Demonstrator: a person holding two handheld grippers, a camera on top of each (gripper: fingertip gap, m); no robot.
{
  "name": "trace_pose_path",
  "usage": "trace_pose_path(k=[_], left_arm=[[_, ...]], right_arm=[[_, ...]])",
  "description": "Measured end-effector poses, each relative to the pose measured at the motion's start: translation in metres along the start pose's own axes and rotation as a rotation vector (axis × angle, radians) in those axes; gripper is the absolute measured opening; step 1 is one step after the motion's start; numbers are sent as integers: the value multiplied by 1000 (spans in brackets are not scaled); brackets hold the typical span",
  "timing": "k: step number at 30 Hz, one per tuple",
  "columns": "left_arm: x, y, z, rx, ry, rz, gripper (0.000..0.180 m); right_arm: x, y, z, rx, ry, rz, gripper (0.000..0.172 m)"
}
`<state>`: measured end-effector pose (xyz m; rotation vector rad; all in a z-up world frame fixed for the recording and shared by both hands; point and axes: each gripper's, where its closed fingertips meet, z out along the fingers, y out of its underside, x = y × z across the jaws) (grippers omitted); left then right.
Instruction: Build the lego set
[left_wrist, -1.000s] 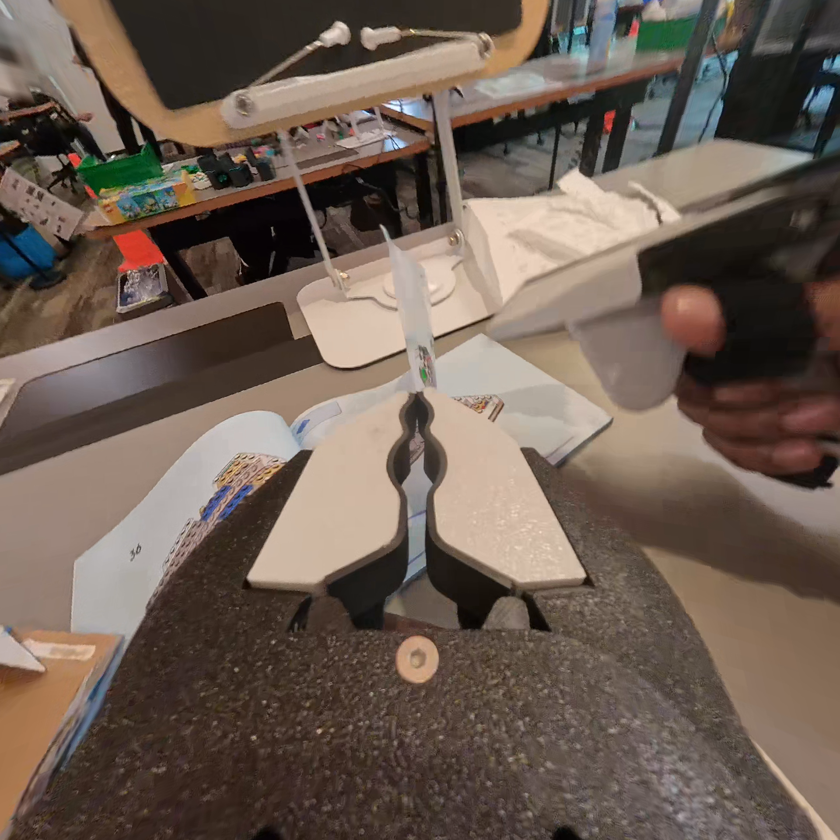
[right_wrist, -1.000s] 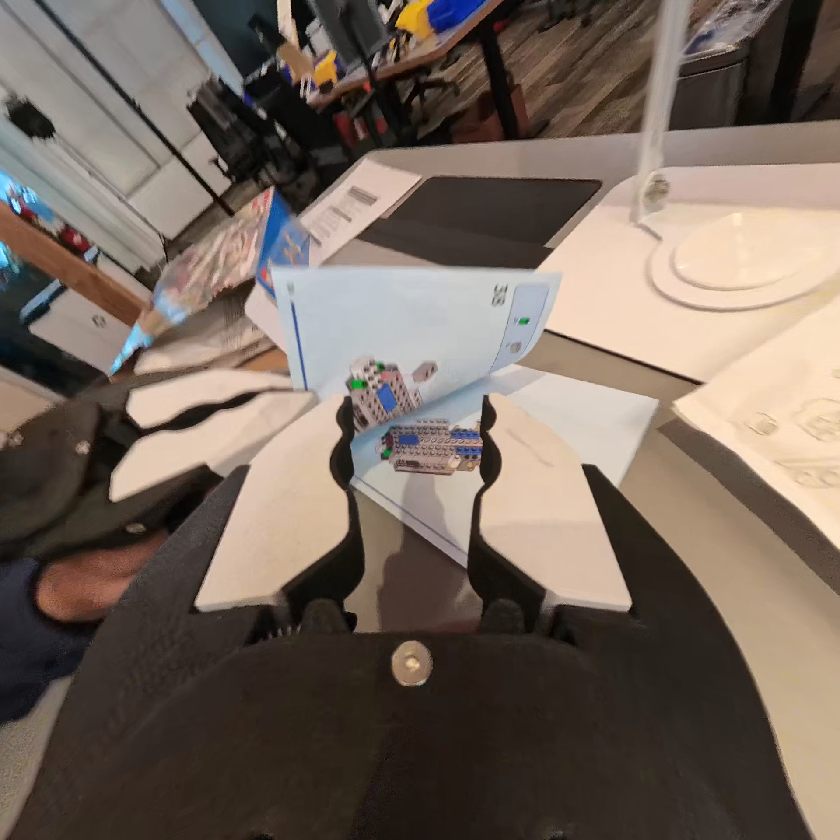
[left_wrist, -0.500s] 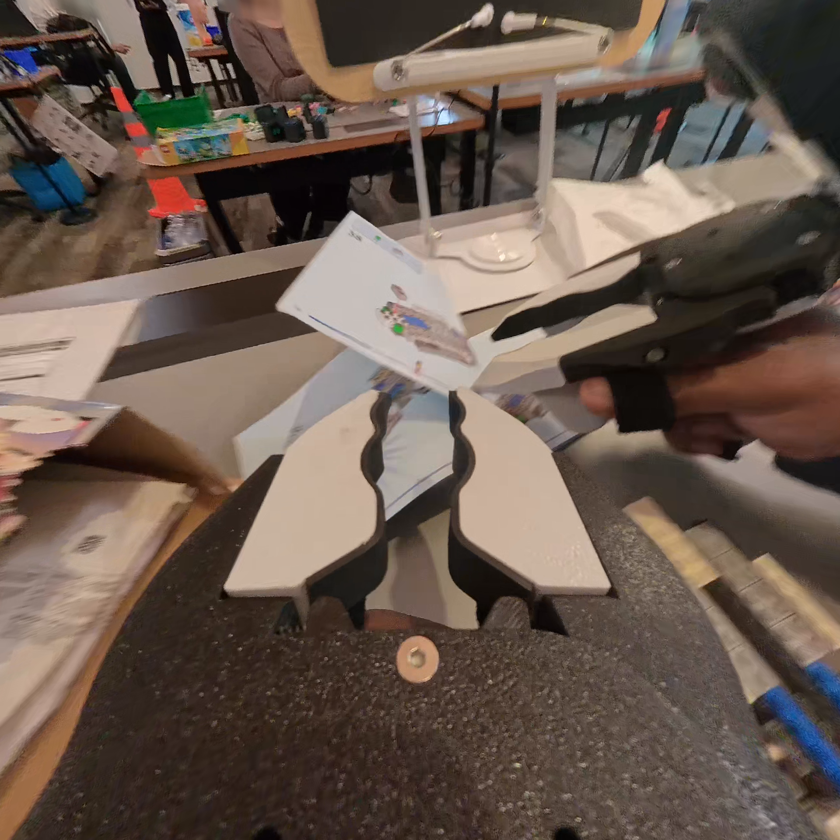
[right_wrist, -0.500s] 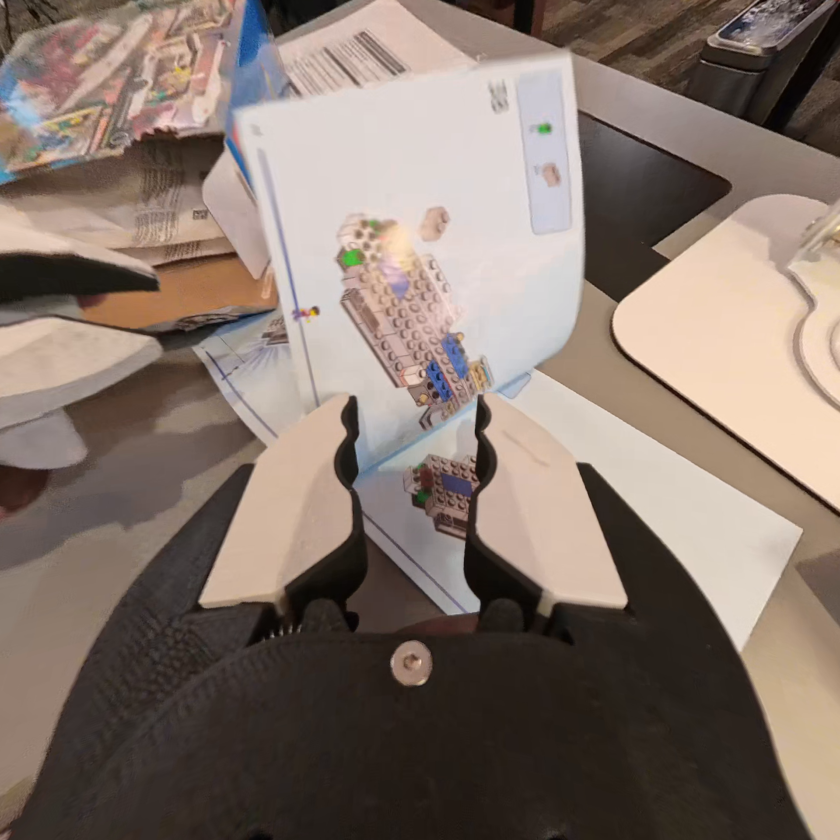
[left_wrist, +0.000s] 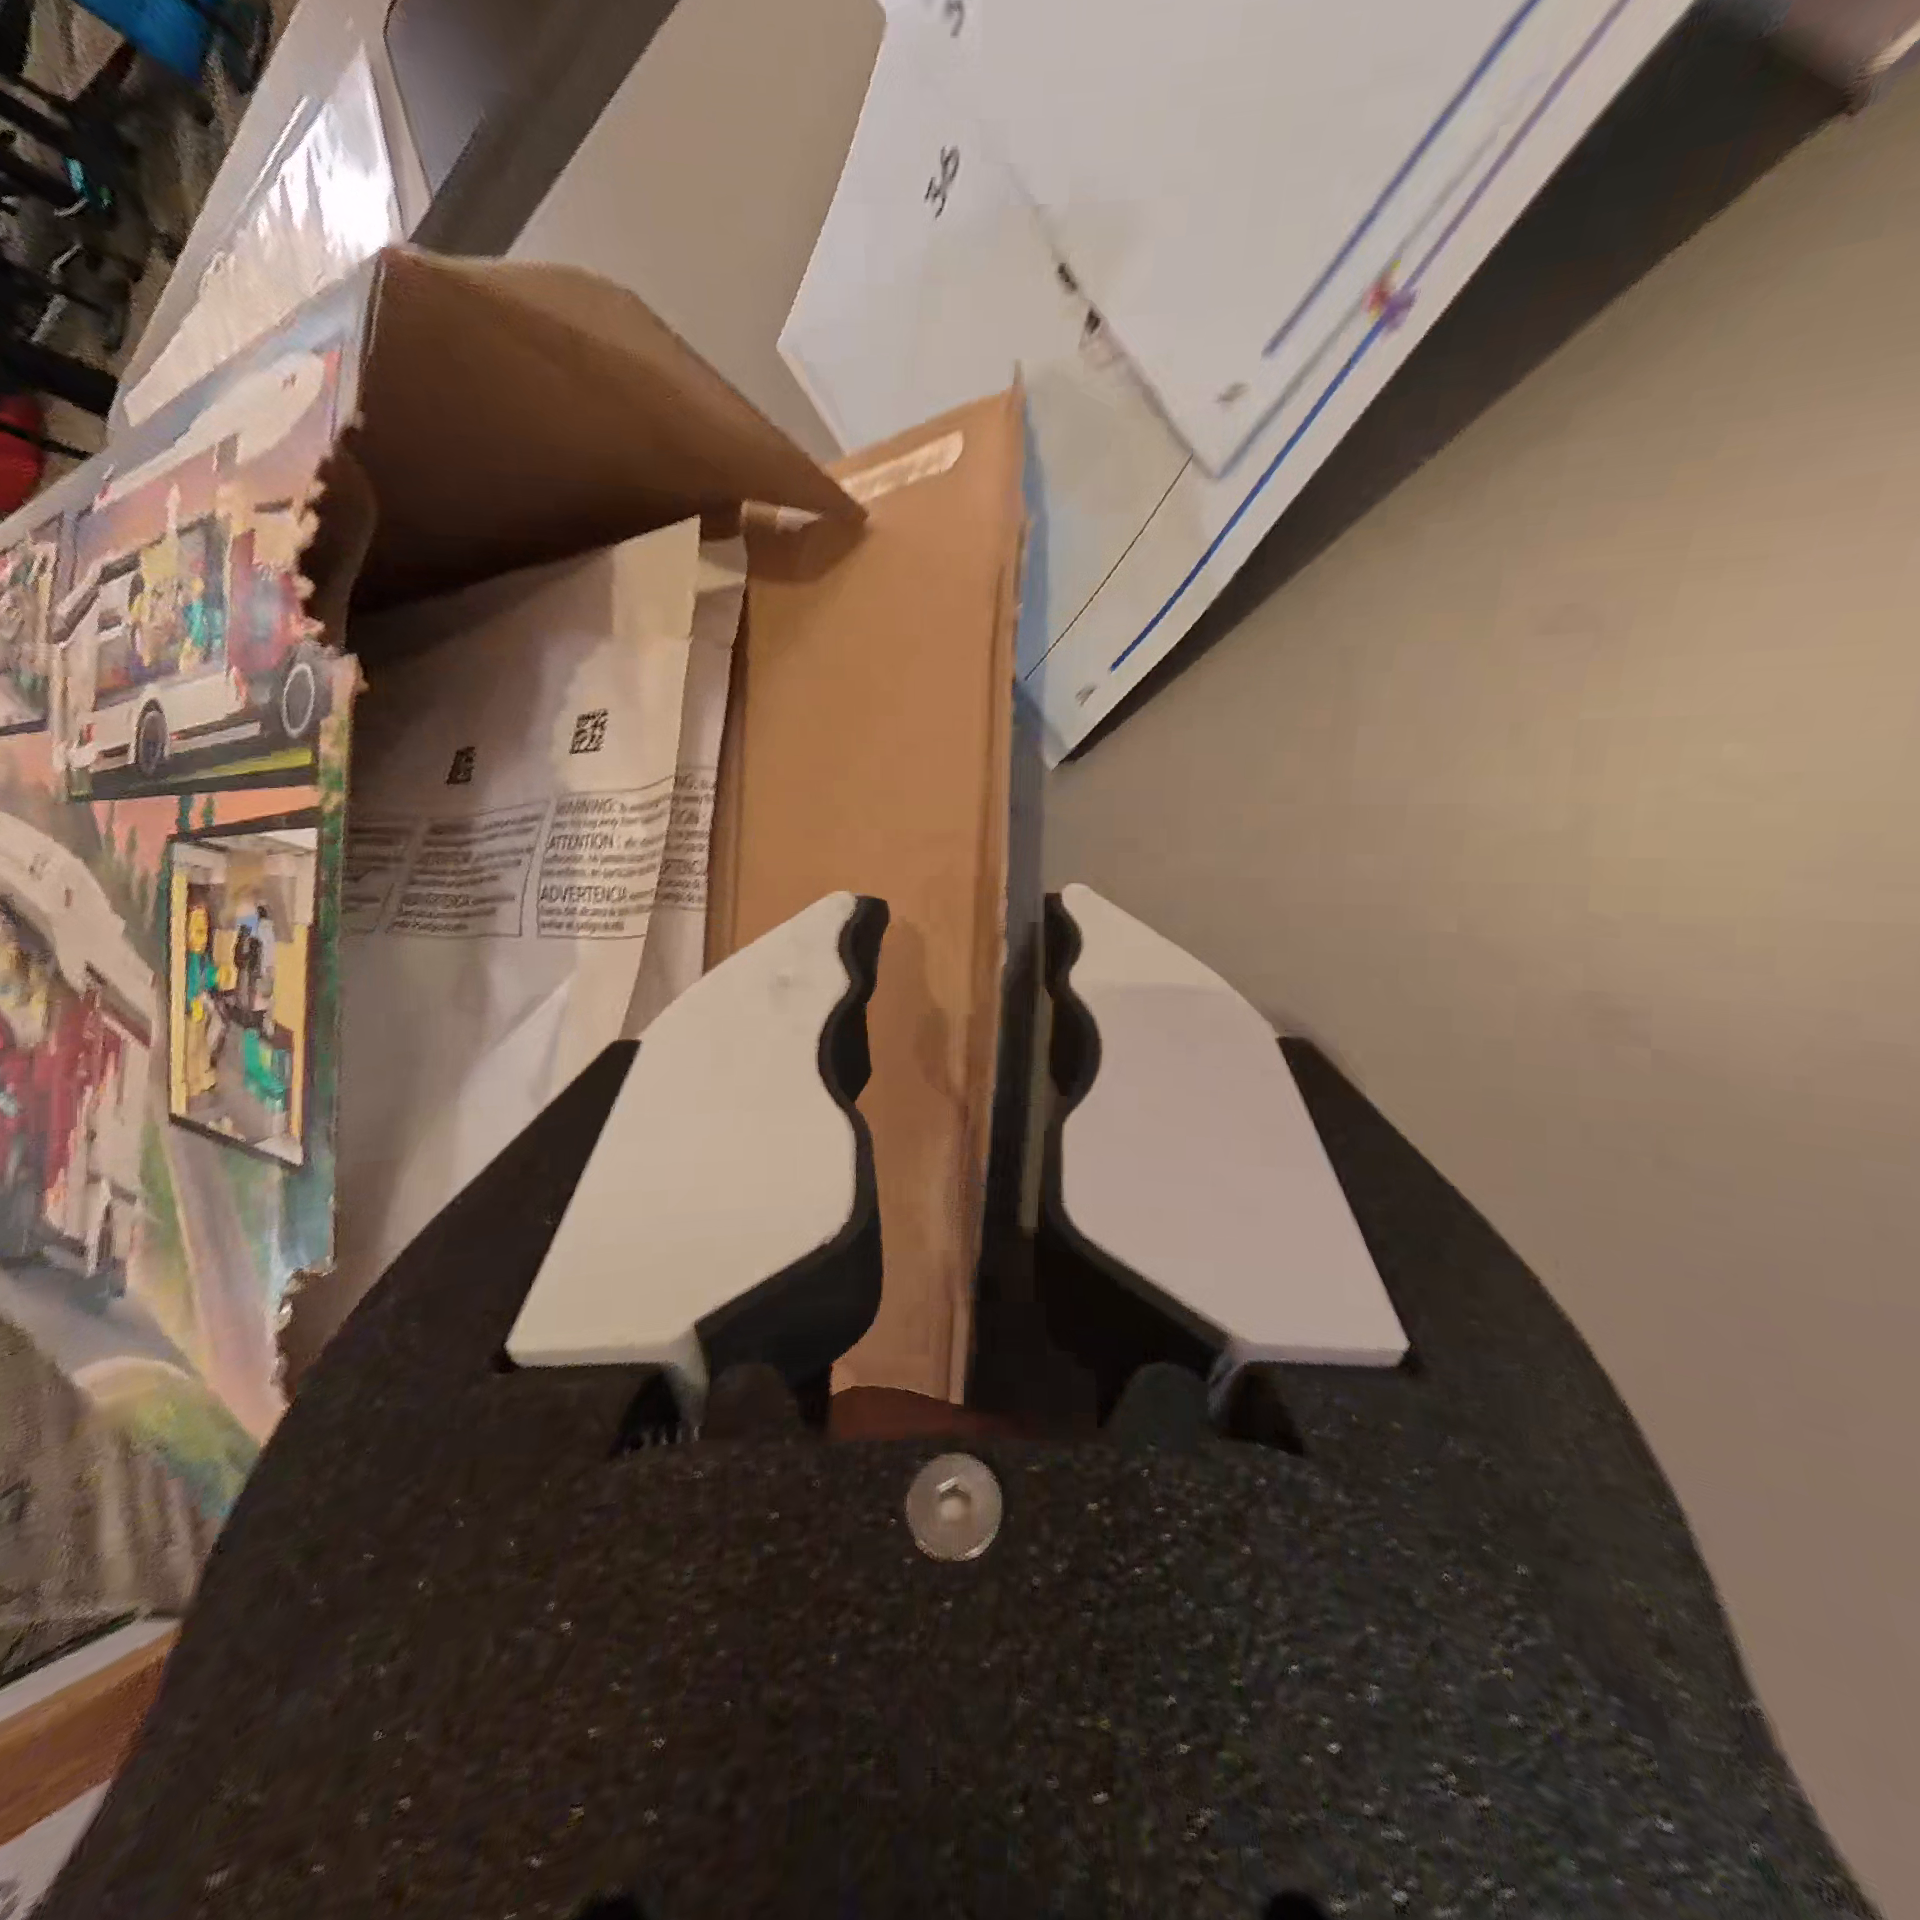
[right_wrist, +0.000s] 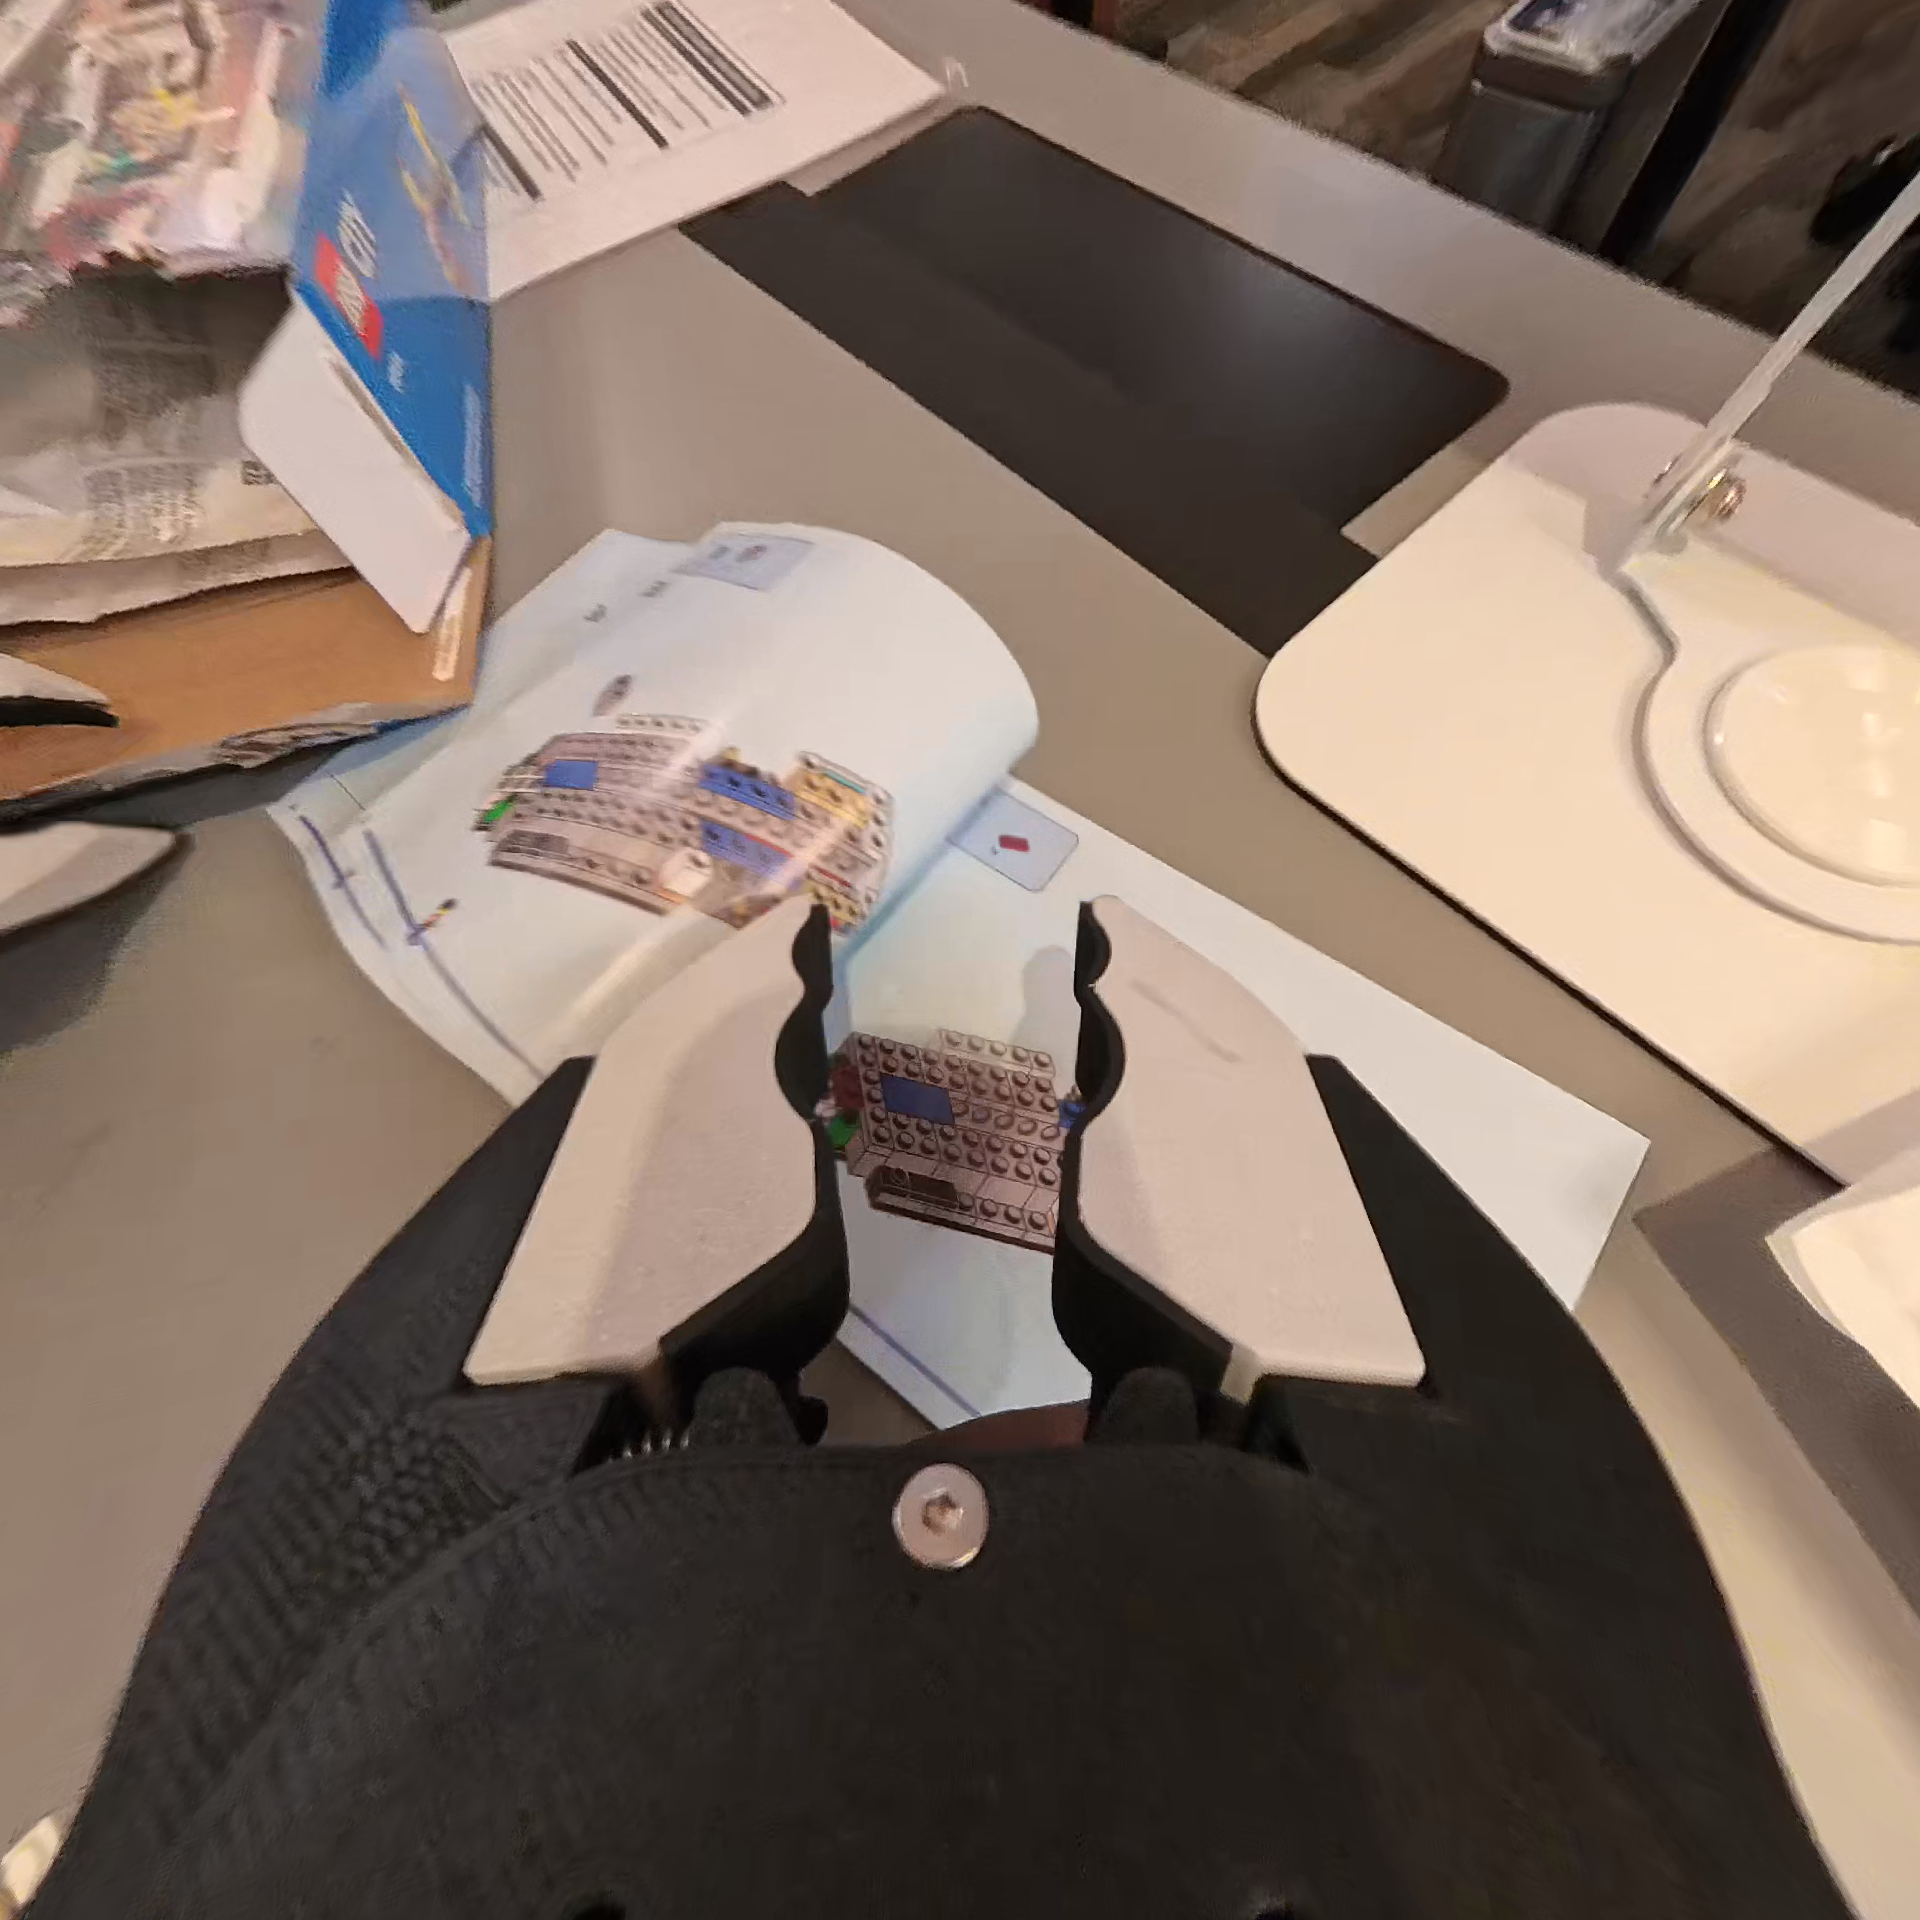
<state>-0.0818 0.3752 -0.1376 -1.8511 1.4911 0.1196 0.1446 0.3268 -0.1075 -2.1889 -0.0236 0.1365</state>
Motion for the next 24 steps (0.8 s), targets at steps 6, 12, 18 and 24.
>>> trace_pose_path(k=[6, 12, 18, 24], left_arm=[[-5, 2, 0, -18, -30, -13, 9], [-16, -9, -12, 32, -105, -24, 7], [-2, 2, 7, -20, -46, 2, 9], [-1, -14, -5, 104, 27, -104, 16]], right_arm=[[-14, 6, 16, -48, -34, -23, 45], [-25, 2, 20, -51, -40, -51, 44], [-29, 1, 21, -52, -40, -62, 44], [-27, 8, 7, -65, -17, -84, 45]])
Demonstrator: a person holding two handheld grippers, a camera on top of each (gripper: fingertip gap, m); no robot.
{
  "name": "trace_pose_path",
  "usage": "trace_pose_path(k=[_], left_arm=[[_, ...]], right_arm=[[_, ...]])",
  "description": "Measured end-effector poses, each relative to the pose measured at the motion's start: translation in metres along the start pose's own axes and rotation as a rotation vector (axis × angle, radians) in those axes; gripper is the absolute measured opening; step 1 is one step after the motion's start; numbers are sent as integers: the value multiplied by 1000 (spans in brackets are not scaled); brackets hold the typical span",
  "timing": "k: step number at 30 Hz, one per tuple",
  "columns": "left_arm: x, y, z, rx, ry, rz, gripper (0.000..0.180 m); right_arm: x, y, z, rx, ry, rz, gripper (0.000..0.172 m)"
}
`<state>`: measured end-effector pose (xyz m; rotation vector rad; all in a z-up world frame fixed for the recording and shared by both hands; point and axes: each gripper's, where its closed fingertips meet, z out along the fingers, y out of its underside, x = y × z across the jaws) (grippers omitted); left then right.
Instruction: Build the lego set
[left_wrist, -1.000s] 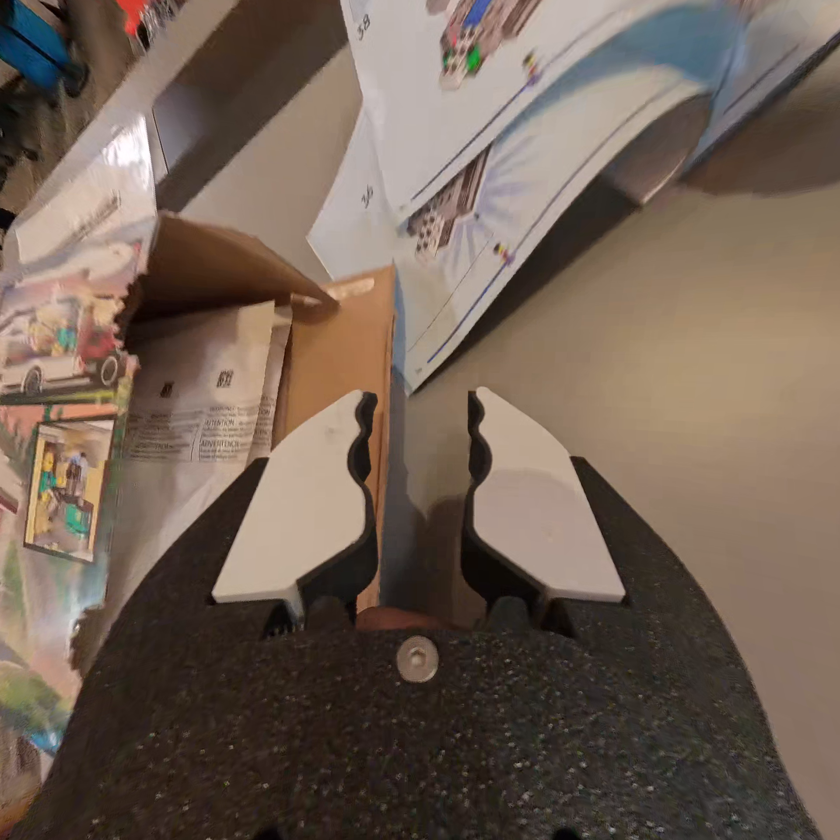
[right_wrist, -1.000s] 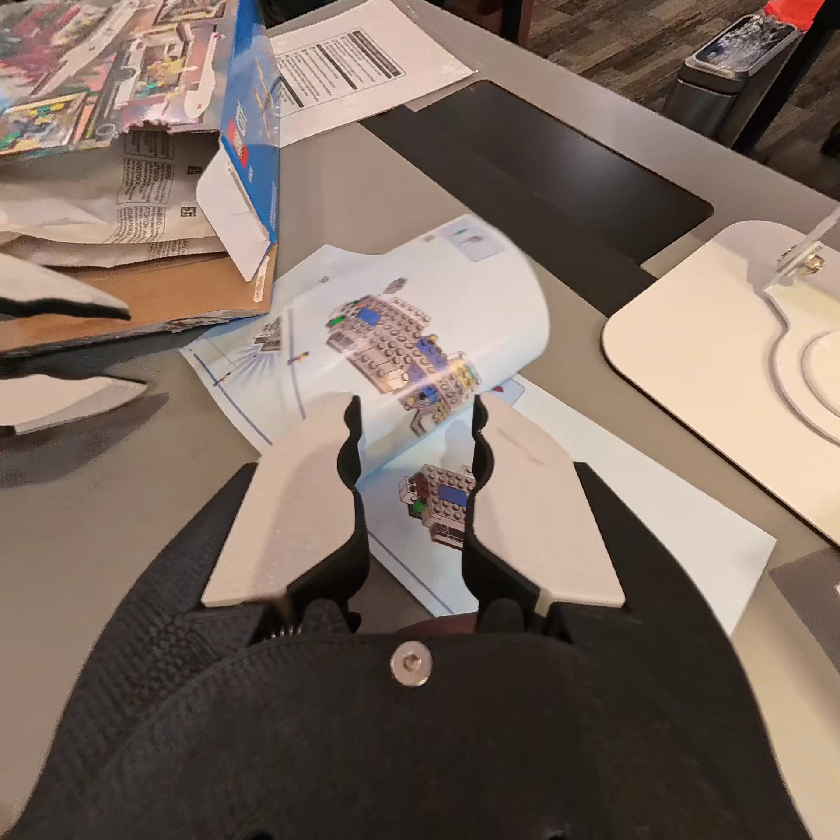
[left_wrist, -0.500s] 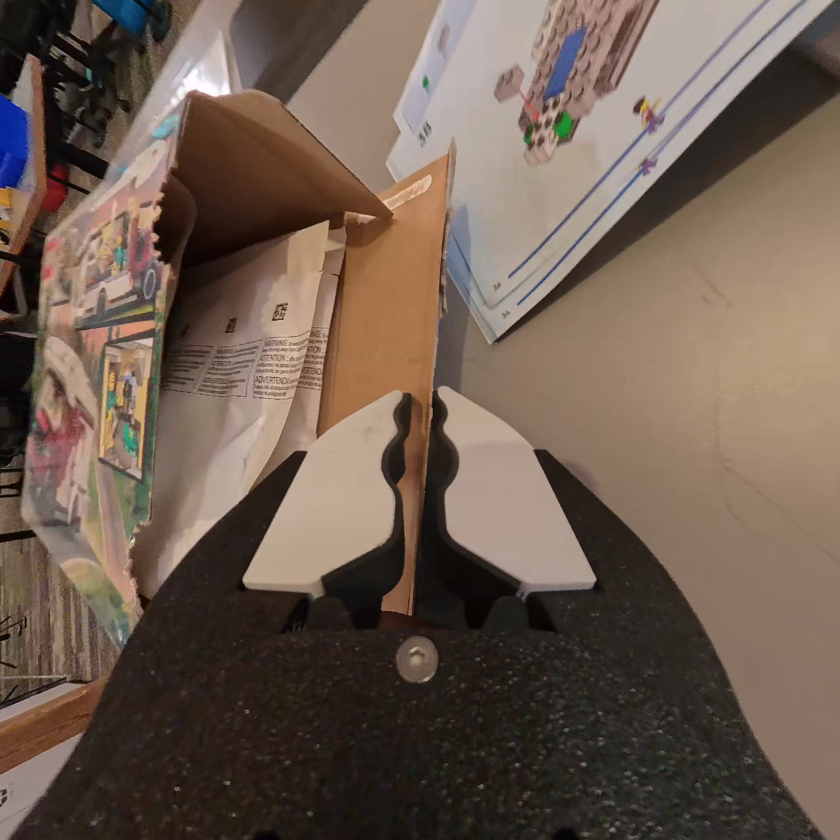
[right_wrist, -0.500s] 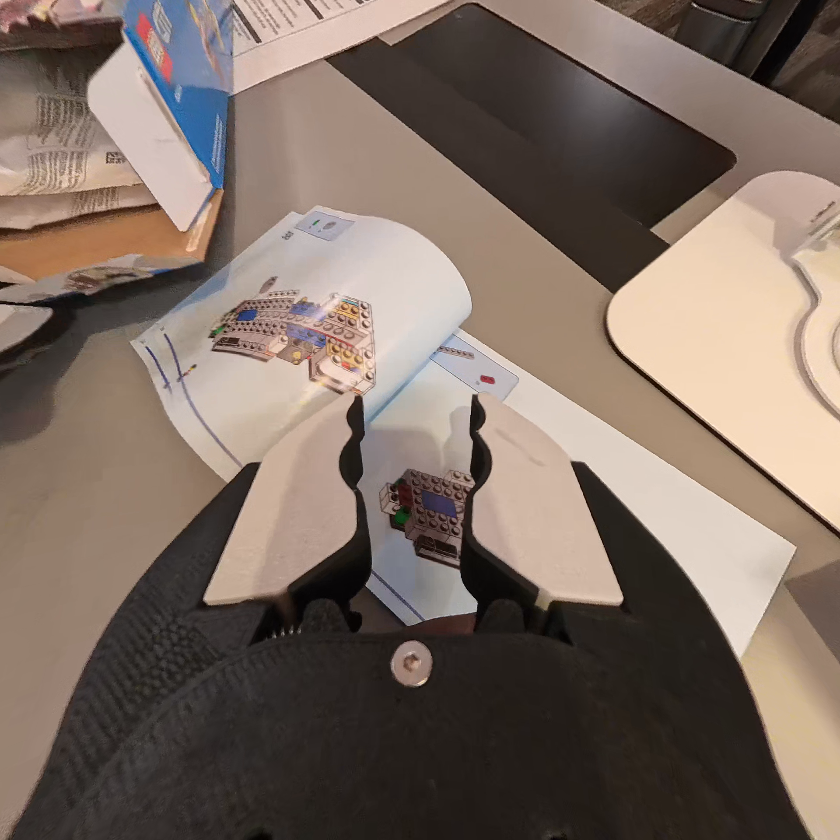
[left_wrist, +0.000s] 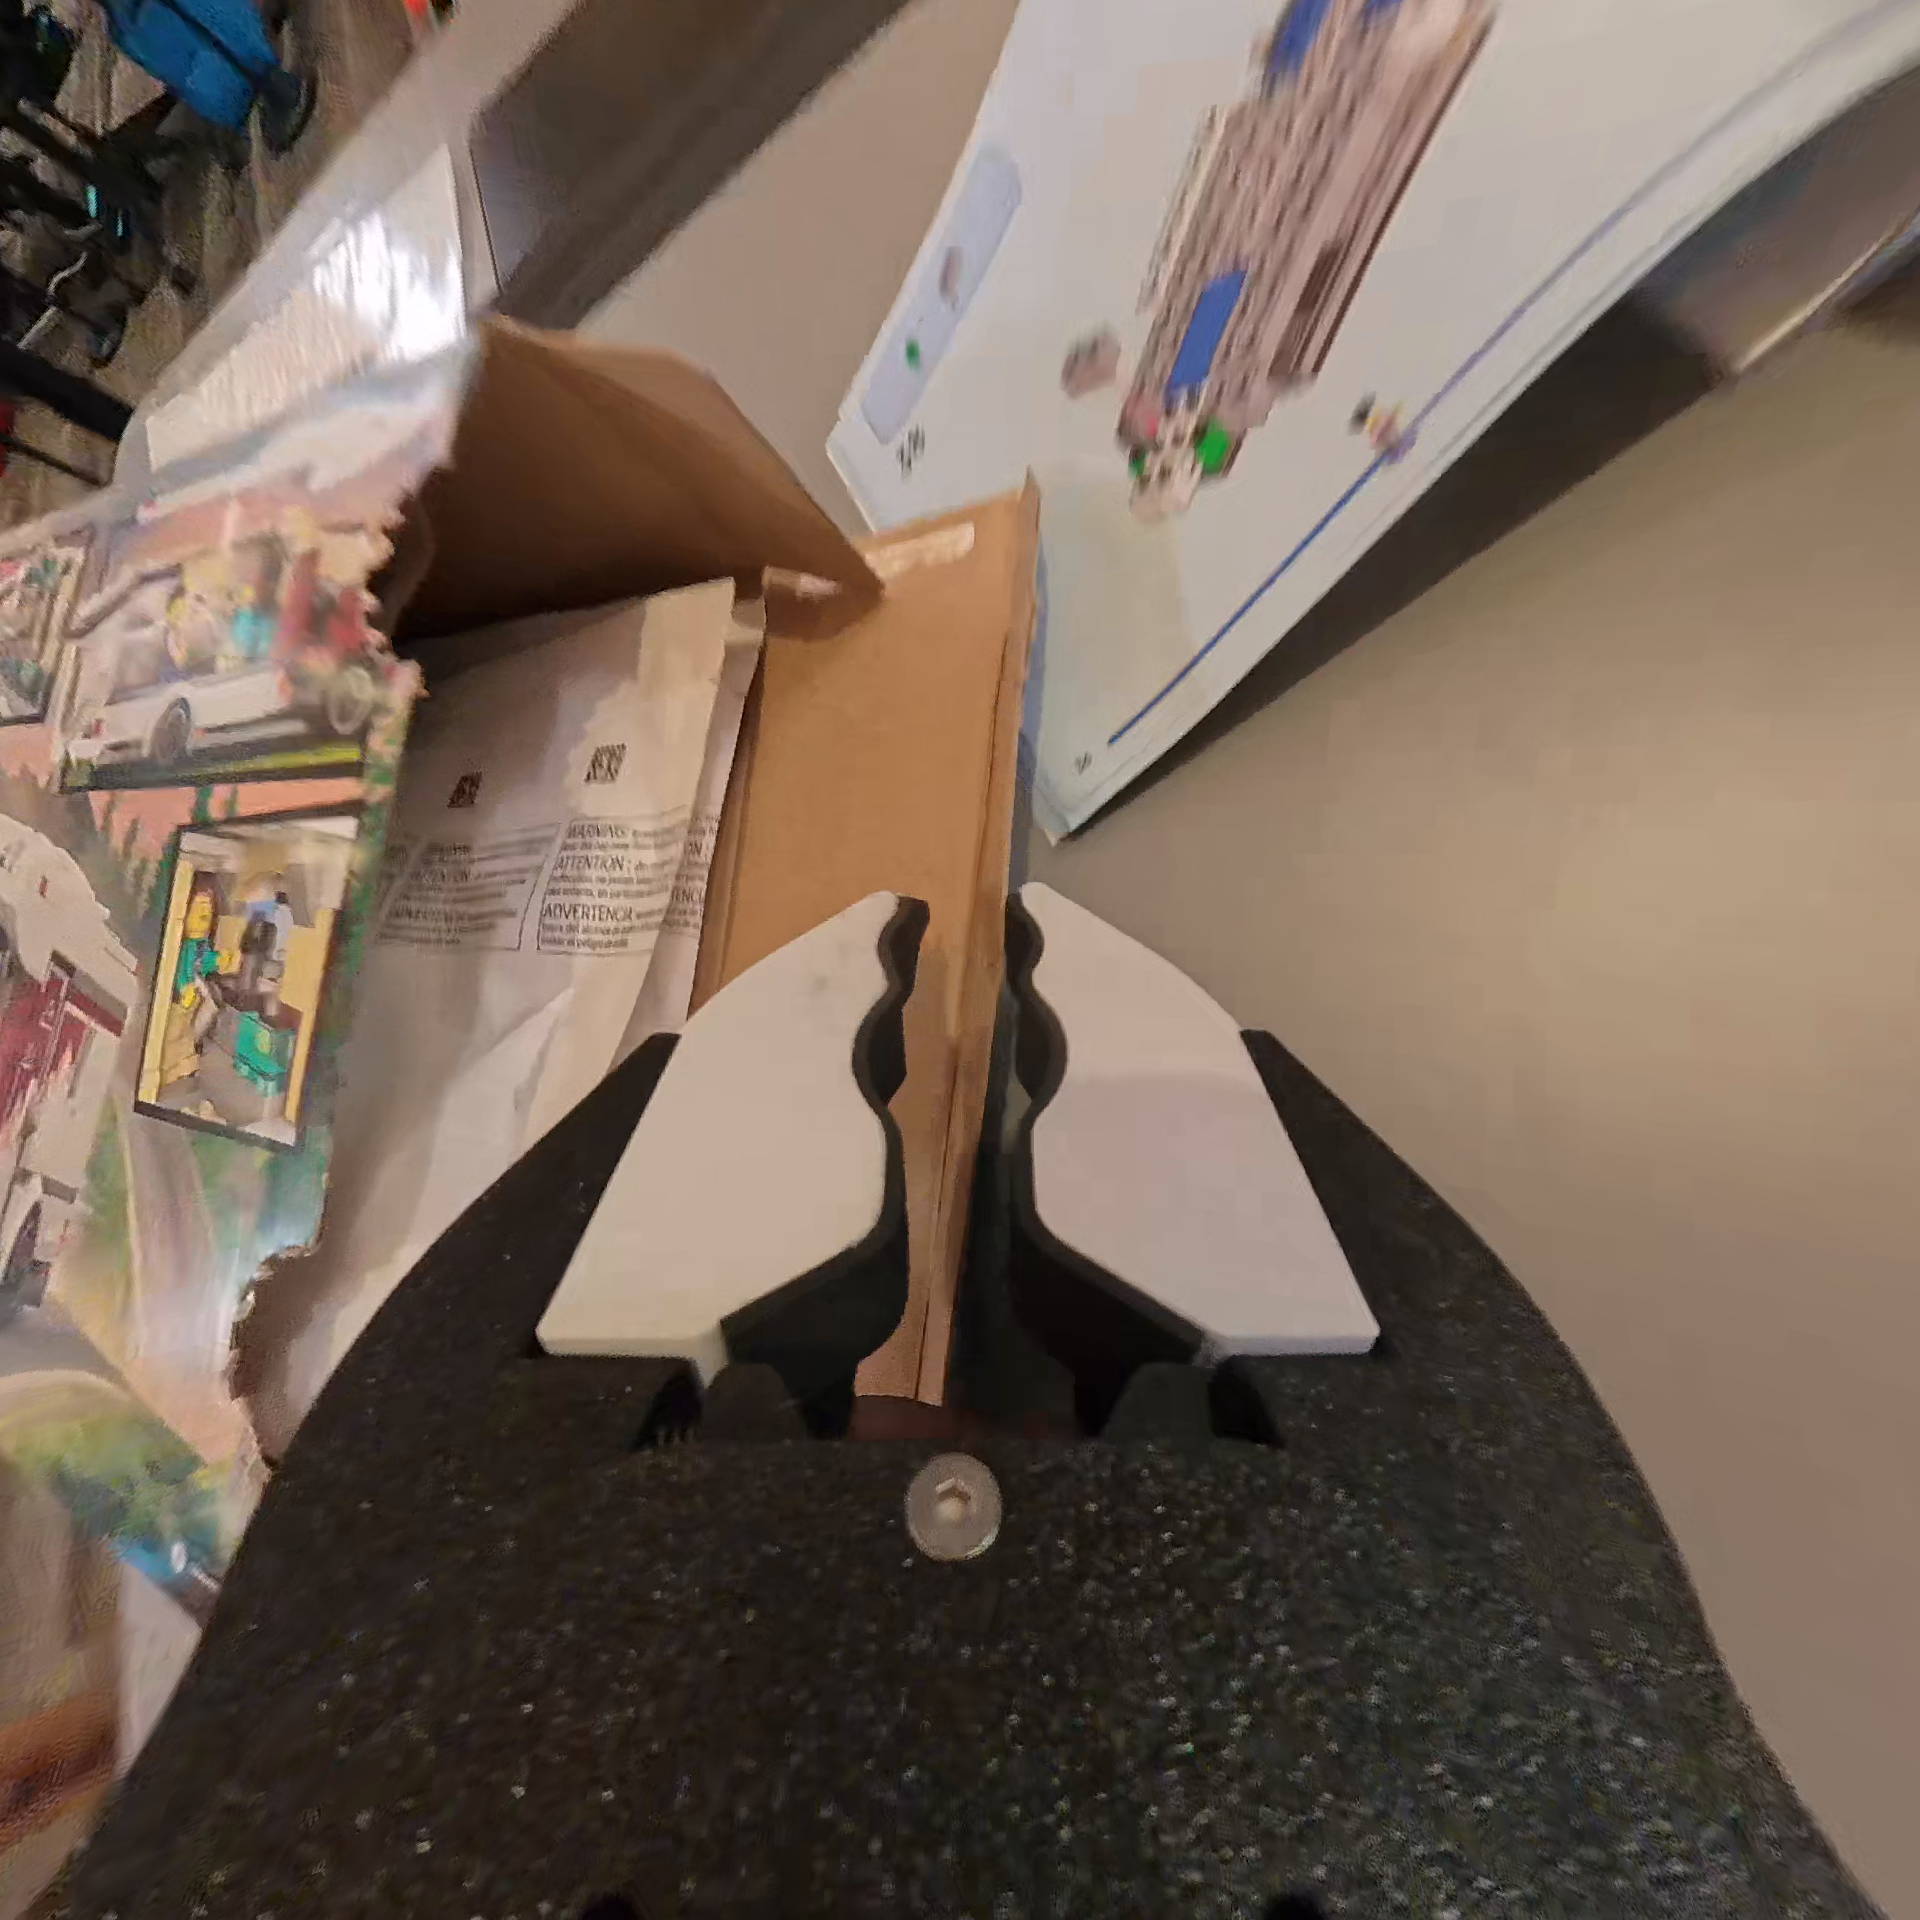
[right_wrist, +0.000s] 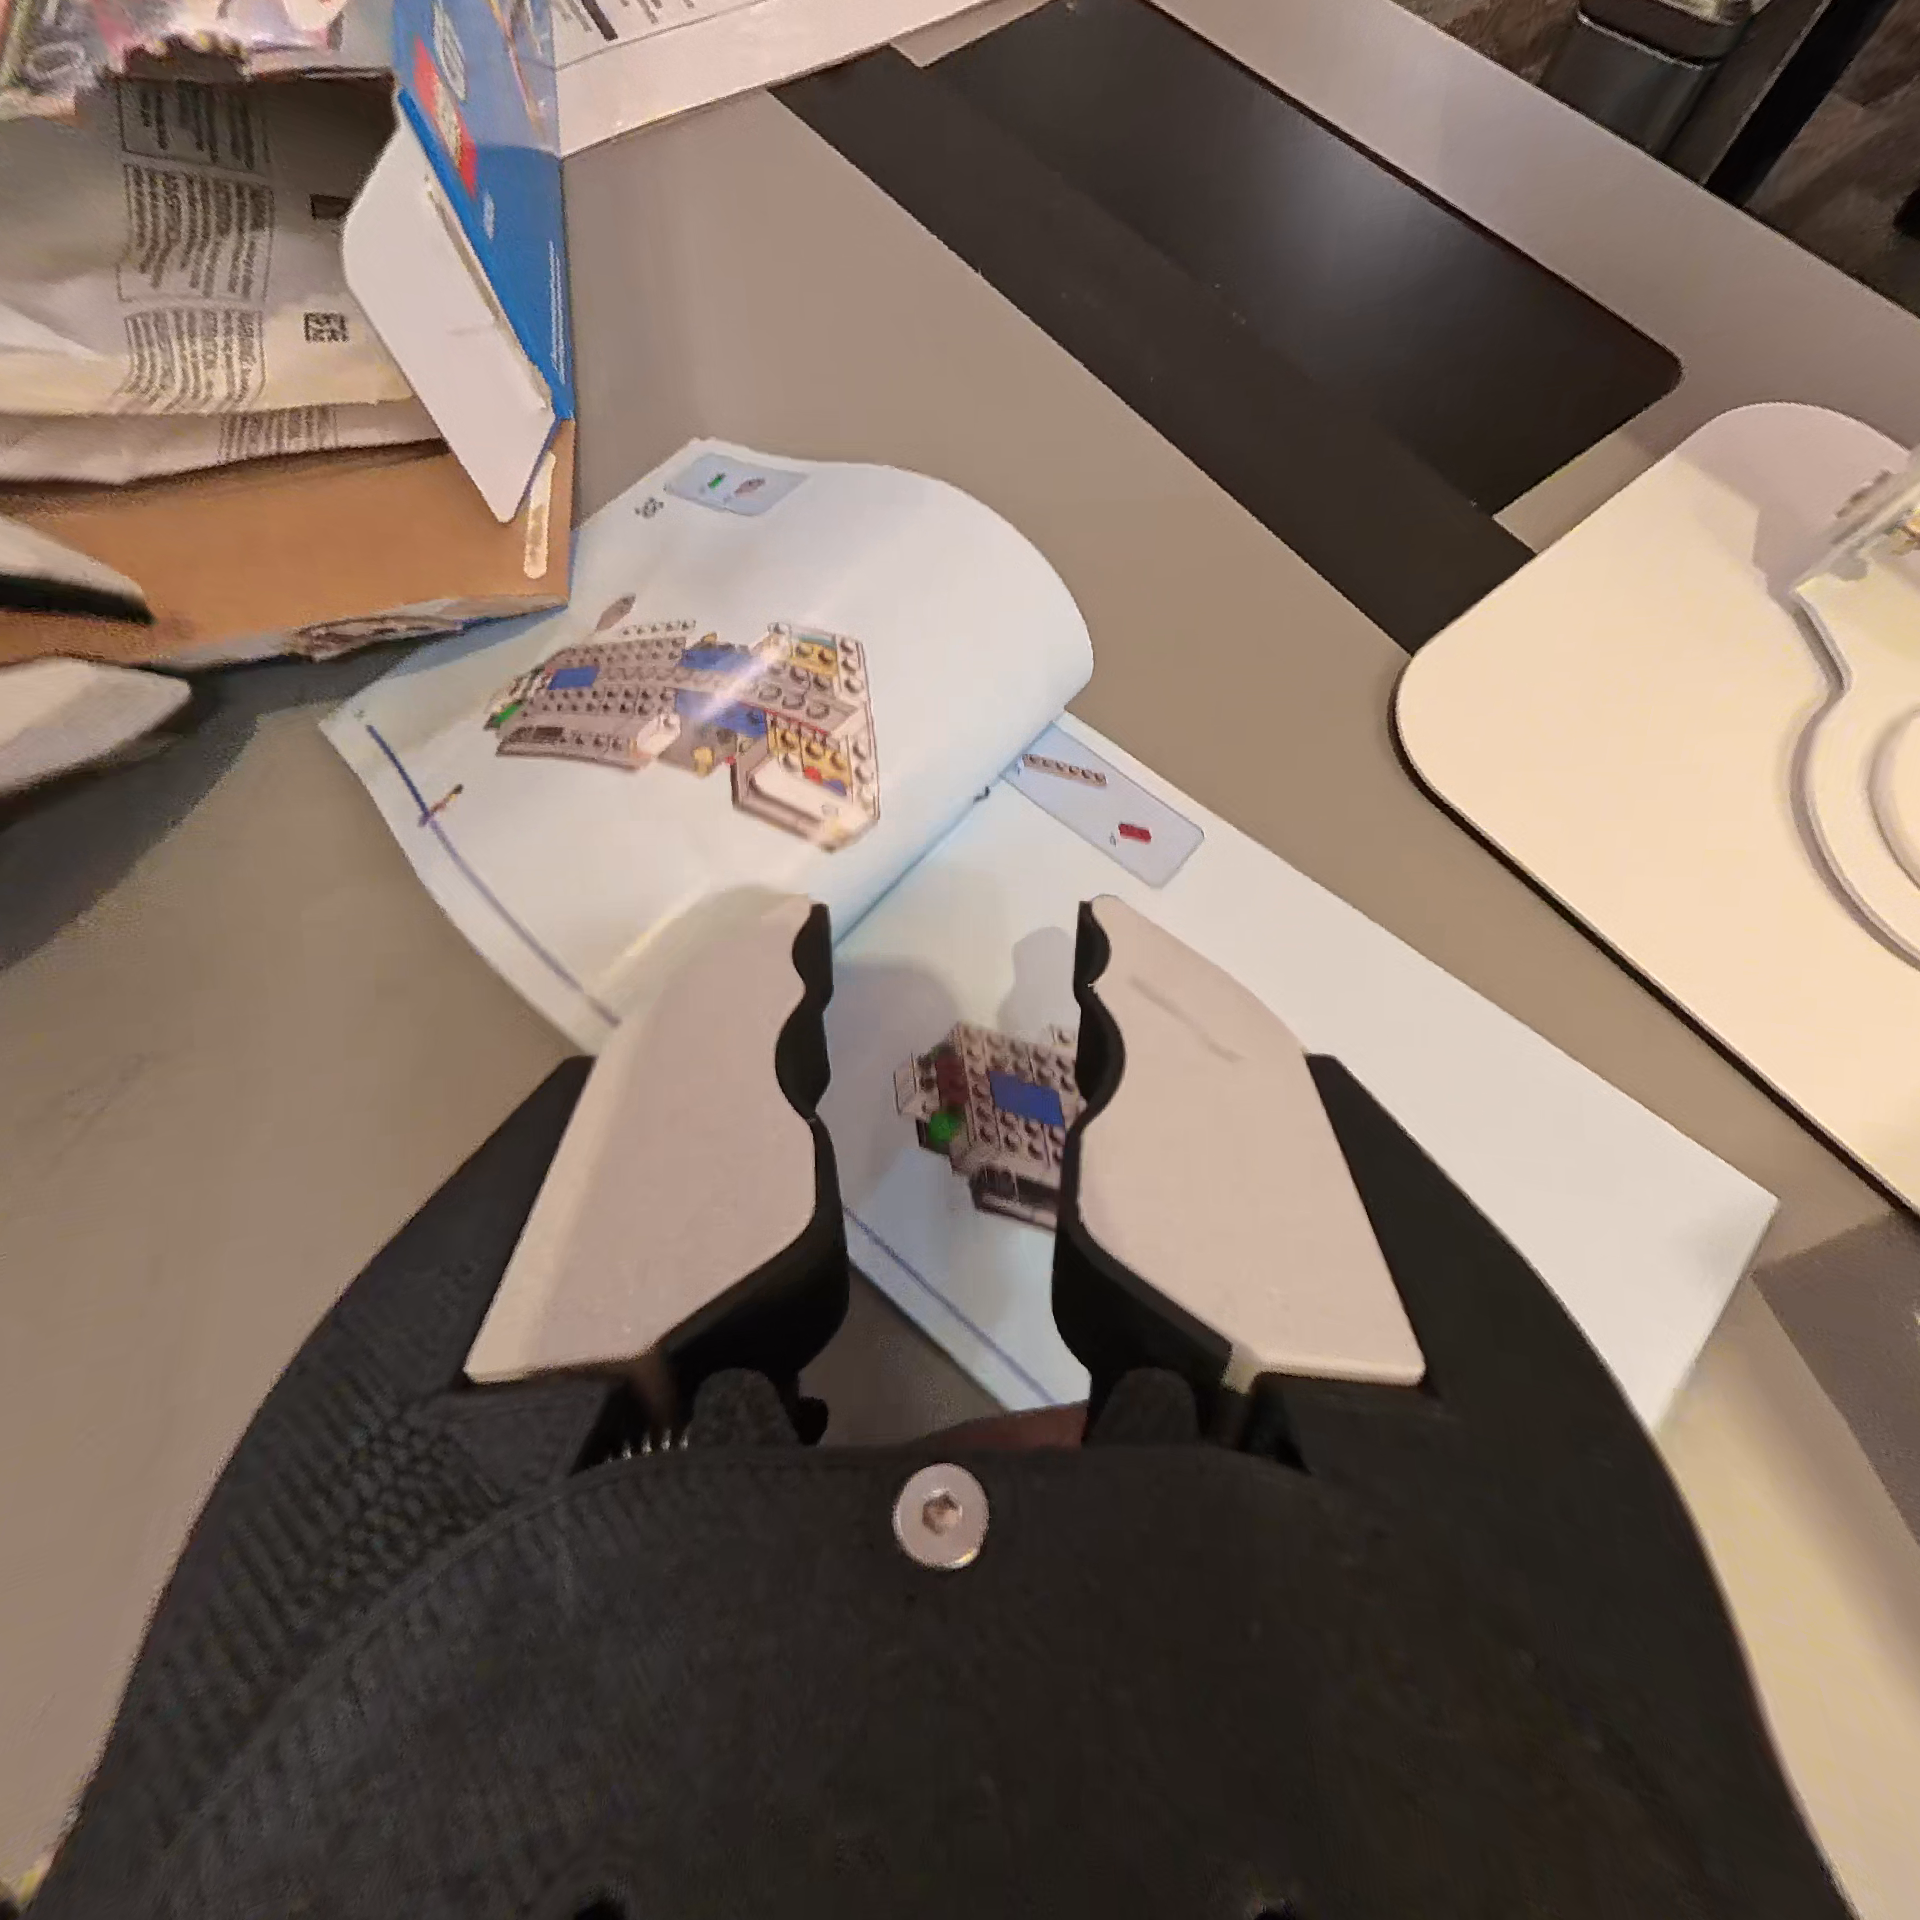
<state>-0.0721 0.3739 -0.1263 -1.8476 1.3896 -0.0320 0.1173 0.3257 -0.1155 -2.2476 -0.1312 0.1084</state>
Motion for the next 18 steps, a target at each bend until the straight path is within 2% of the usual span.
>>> trace_pose_path(k=[5, 10, 15, 18], left_arm=[[14, -41, -26, 266, 165, -88, 21], [40, -65, -40, 431, 324, -128, 28], [86, -80, -47, 527, 488, -106, 35], [106, -79, -37, 473, 512, -89, 41]], right_arm=[[-9, 27, -40, -11, -2, -42, 46], [-41, 69, -90, -5, -71, -87, 45], [-72, 115, -136, 14, -140, -131, 43], [-80, 143, -155, 17, -171, -124, 42]])
